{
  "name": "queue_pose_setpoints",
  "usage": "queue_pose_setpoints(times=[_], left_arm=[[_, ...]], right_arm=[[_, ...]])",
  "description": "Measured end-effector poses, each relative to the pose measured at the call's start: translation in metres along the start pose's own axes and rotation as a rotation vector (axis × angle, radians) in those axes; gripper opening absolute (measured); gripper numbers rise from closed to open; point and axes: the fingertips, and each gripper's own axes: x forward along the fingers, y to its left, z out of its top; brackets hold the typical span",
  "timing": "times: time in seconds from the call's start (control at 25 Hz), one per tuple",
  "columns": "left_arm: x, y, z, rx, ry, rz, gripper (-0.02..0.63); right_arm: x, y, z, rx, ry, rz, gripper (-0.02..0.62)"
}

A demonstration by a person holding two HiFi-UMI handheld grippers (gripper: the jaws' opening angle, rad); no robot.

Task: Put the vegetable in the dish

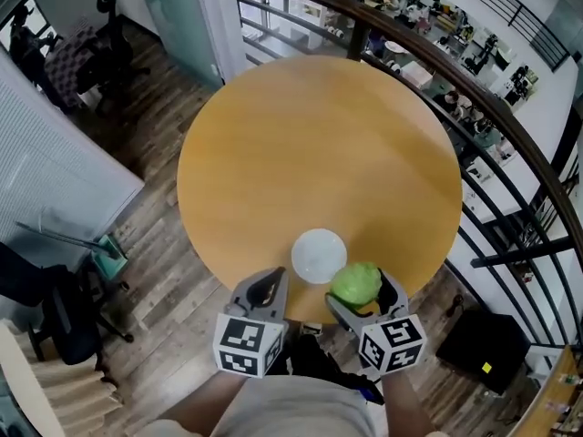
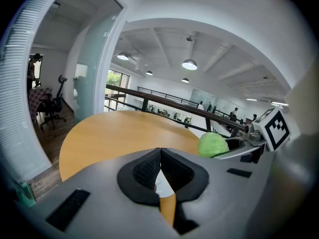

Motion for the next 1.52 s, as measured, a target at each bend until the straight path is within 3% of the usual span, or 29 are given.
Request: queue_pose_setpoints(times=[0.64, 1.52], left_arm=[[0.045, 0.025, -0.044, -0.036, 0.104, -0.015, 0.021], [0.063, 0.07, -0.069, -0.136, 0.144, 0.024, 0.021]], right_arm=[[0.088, -0.027, -0.046, -0.04, 0.17, -0.049, 0.471], [0.161, -0.042, -0.1, -0.107, 0.38, -0.062, 0.471]])
